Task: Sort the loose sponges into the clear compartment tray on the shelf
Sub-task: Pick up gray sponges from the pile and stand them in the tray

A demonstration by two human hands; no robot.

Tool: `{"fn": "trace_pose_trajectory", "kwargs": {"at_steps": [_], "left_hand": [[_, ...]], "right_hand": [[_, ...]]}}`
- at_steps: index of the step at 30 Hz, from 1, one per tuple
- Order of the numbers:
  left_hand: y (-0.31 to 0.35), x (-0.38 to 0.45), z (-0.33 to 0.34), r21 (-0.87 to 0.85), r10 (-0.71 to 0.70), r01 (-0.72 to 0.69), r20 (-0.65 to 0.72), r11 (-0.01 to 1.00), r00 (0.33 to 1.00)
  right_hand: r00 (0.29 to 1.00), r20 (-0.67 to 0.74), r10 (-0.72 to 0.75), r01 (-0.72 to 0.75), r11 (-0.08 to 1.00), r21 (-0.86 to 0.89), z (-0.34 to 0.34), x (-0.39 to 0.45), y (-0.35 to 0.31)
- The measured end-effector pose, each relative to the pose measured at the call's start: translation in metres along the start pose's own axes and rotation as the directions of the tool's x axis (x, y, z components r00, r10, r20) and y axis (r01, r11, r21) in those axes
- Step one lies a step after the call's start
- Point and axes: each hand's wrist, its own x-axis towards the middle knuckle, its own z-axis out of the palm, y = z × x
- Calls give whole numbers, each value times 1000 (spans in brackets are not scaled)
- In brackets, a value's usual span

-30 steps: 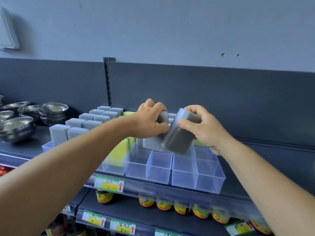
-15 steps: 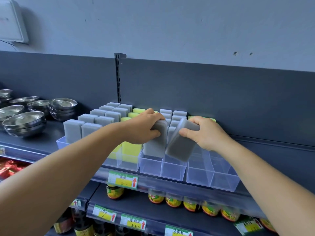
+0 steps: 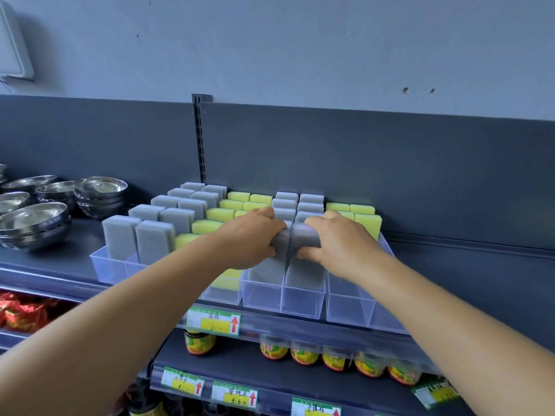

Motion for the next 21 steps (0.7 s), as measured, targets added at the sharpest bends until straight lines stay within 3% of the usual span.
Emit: {"fn": "trace_pose_trajectory", "kwargs": {"at_steps": [6, 12, 17, 21], "left_hand": [[-2, -2, 10, 81, -16, 12, 50, 997, 999], [-5, -5, 8, 5, -22, 22, 33, 1000, 999], [-8, -7, 5, -13, -18, 17, -54, 1000, 998], [-5, -6, 7, -11, -31, 30, -76, 999, 997]], "right_hand": [[995, 100, -11, 21, 995, -94, 3, -1, -13], [980, 200, -13, 38, 992, -122, -1, -3, -10], [999, 35, 7, -9, 998, 68, 4, -5, -2], [999, -10, 36, -36, 999, 34, 11, -4, -3]]}}
